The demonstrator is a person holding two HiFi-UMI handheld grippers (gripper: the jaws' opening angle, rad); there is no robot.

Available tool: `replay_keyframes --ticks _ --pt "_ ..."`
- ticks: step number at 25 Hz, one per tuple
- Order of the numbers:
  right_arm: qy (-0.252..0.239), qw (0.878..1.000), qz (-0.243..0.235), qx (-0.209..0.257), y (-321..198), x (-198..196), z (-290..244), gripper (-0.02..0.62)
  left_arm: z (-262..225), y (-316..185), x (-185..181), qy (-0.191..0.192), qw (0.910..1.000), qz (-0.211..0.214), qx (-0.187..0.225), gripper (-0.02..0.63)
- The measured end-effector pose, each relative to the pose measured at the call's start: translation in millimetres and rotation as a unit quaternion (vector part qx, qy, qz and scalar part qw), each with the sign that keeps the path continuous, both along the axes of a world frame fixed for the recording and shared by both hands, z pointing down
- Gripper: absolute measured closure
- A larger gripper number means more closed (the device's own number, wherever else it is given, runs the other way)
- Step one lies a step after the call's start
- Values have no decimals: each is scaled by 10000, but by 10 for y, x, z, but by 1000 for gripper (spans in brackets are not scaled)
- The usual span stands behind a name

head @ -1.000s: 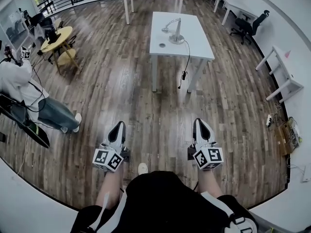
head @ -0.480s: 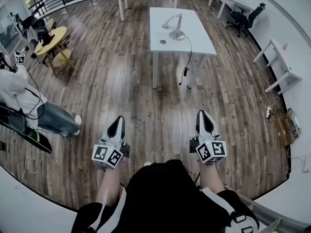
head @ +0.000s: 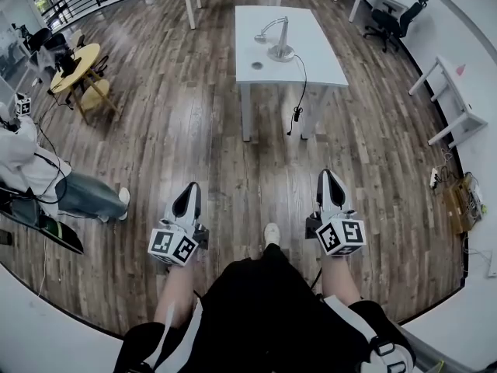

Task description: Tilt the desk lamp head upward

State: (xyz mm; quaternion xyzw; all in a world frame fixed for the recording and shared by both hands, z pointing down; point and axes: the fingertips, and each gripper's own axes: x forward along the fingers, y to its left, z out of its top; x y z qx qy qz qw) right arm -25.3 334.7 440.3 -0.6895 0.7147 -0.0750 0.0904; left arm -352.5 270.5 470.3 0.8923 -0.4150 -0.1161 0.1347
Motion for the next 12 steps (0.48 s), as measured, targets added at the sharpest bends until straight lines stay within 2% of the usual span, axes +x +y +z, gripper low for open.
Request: replay_keyframes --ticks 7,12 --pt "131 9998 -132 29 -592 492 -23 591 41 -461 455 9 9998 -215 -56 607" --pt "80 9998 -174 65 -938 888 -20 591 -6 -823 791 25 9994 -309 131 606"
